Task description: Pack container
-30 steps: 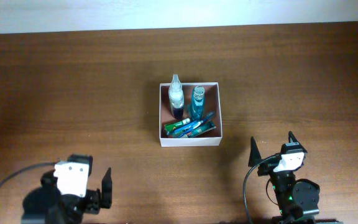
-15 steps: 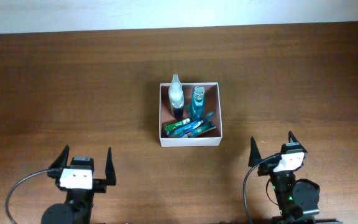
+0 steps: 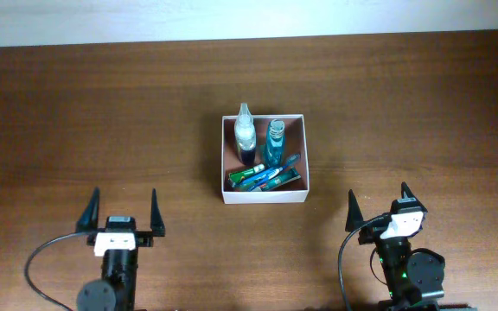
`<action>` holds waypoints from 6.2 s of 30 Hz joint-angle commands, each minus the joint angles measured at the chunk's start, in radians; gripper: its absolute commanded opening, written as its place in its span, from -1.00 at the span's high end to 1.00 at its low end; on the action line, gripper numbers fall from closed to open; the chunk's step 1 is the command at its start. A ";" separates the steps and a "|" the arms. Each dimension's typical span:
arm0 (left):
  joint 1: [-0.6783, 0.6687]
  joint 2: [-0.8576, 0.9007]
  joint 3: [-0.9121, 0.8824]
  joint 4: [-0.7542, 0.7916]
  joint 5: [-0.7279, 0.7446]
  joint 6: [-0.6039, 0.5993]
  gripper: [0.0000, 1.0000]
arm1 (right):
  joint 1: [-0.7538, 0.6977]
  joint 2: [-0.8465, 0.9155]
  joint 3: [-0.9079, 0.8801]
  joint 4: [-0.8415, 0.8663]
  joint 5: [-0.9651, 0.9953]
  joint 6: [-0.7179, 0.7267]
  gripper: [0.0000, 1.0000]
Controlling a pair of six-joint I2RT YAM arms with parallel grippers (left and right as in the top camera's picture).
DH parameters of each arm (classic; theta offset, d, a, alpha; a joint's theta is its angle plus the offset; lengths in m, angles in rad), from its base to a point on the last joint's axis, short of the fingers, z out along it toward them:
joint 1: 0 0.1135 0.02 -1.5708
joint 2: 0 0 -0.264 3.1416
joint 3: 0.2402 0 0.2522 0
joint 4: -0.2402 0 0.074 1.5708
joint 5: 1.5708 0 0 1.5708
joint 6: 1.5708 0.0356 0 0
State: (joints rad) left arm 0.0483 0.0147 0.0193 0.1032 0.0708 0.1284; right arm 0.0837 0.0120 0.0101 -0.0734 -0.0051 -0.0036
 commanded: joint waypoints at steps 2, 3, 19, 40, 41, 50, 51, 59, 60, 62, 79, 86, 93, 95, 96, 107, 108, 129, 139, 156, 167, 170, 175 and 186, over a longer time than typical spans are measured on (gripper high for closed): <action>0.007 -0.010 -0.011 -0.114 -0.037 -0.095 -0.99 | -0.006 -0.008 -0.005 -0.005 -0.010 0.004 -0.97; 0.007 -0.010 -0.011 -0.146 -0.028 -0.100 -0.99 | -0.006 -0.008 -0.005 -0.005 -0.010 0.004 -0.97; 0.007 -0.010 -0.011 -0.179 0.003 -0.099 -0.99 | -0.006 -0.008 -0.005 -0.005 -0.010 0.004 -0.97; -0.028 -0.010 -0.011 -0.180 -0.014 -0.099 -0.99 | -0.006 -0.008 -0.005 -0.005 -0.010 0.004 -0.97; -0.028 -0.010 -0.011 -0.179 -0.010 -0.099 -0.99 | -0.006 -0.008 -0.005 -0.005 -0.010 0.004 -0.97; -0.028 -0.010 -0.011 -0.179 -0.007 -0.099 -0.99 | -0.006 -0.008 -0.005 -0.005 -0.010 0.004 -0.97; -0.028 -0.010 -0.011 -0.179 -0.007 -0.099 -0.99 | -0.006 -0.008 -0.005 -0.005 -0.010 0.004 -0.97; -0.028 -0.010 -0.011 -0.179 -0.007 -0.099 -0.99 | -0.006 -0.008 -0.005 -0.005 -0.010 0.004 -0.97; -0.028 -0.010 -0.011 -0.179 -0.007 -0.099 -0.99 | -0.006 -0.008 -0.005 -0.005 -0.010 0.004 -0.97; -0.028 -0.010 -0.011 -0.179 -0.007 -0.099 -0.99 | -0.006 -0.008 -0.005 -0.005 -0.010 0.004 -0.97; -0.028 -0.010 -0.011 -0.179 -0.007 -0.099 -0.99 | -0.006 -0.008 -0.005 -0.005 -0.010 0.004 -0.96; -0.028 -0.010 -0.011 -0.179 -0.007 -0.098 -0.99 | -0.006 -0.008 -0.005 -0.005 -0.010 0.004 -0.97; -0.028 -0.010 -0.011 -0.179 -0.007 -0.098 -0.99 | -0.006 -0.008 -0.005 -0.005 -0.010 0.004 -0.97; -0.028 -0.010 -0.011 -0.179 -0.007 -0.099 -0.99 | -0.006 -0.008 -0.005 -0.005 -0.010 0.004 -0.97; -0.028 -0.010 -0.011 -0.179 -0.007 -0.098 -0.99 | -0.006 -0.008 -0.005 -0.005 -0.010 0.004 -0.97; -0.028 -0.010 -0.011 -0.179 -0.007 -0.099 -0.99 | -0.006 -0.008 -0.005 -0.005 -0.010 0.004 -0.97; -0.028 -0.010 -0.011 -0.179 -0.007 -0.099 -0.99 | -0.006 -0.008 -0.005 -0.005 -0.010 0.004 -0.97; -0.028 -0.010 -0.011 -0.179 -0.007 -0.098 -0.99 | -0.006 -0.008 -0.005 -0.005 -0.010 0.004 -0.97; -0.028 -0.010 -0.011 -0.179 -0.007 -0.099 -0.99 | -0.006 -0.008 -0.005 -0.005 -0.010 0.004 -0.97; -0.028 -0.010 -0.011 -0.179 -0.007 -0.098 -0.99 | -0.006 -0.008 -0.005 -0.005 -0.010 0.004 -0.97; -0.028 -0.010 -0.011 -0.179 -0.007 -0.098 -0.99 | -0.006 -0.008 -0.005 -0.005 -0.010 0.004 -0.97; -0.028 -0.010 -0.011 -0.179 -0.007 -0.098 -0.99 | -0.006 -0.008 -0.005 -0.005 -0.010 0.004 -0.97; -0.028 -0.010 -0.011 -0.179 -0.007 -0.099 -0.99 | -0.006 -0.008 -0.005 -0.005 -0.010 0.004 -0.97; -0.028 -0.010 -0.011 -0.179 -0.007 -0.099 -0.99 | -0.006 -0.008 -0.005 -0.005 -0.010 0.004 -0.97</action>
State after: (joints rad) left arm 0.0246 0.0139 0.0124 -0.0715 0.0559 0.0402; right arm 0.0837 0.0120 0.0101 -0.0734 -0.0051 -0.0036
